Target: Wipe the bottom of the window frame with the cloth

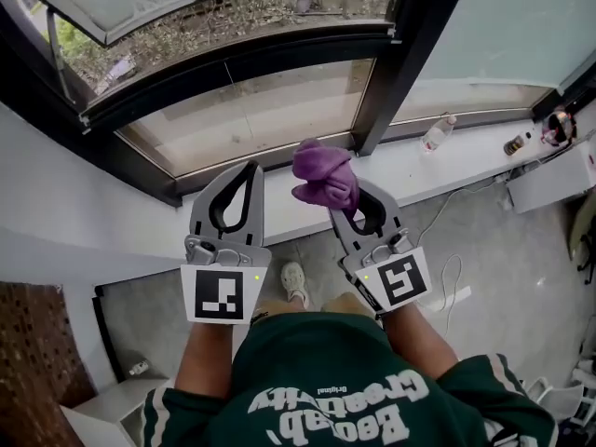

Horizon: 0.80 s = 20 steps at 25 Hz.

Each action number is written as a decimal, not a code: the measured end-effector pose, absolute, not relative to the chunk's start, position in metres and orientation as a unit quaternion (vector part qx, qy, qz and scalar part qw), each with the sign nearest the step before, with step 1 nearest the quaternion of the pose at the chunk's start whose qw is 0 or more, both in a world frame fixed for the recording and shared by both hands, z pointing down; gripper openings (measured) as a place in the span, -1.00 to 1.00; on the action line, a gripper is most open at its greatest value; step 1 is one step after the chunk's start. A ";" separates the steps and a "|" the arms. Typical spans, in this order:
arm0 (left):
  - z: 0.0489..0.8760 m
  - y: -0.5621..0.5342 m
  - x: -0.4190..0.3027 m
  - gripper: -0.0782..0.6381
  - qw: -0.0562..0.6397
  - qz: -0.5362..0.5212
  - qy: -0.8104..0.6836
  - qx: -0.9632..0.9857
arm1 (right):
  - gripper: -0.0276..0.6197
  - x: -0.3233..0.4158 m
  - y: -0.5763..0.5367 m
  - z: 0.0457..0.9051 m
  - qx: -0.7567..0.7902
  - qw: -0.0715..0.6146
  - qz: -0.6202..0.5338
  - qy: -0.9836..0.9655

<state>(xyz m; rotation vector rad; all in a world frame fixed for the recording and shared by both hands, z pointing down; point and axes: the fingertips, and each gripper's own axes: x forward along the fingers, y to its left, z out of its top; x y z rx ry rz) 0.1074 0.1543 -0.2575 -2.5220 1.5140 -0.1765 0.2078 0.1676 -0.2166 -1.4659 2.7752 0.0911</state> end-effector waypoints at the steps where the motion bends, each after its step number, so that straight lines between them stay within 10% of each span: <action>1: -0.255 0.142 0.103 -0.76 0.094 -0.059 0.508 -0.854 | -0.67 0.205 0.157 -0.215 -0.471 -0.001 0.028 0.882; 20: -0.169 0.045 0.127 -0.76 0.016 -0.100 0.460 -0.882 | -0.67 0.215 0.075 -0.164 -0.422 0.060 -0.004 0.904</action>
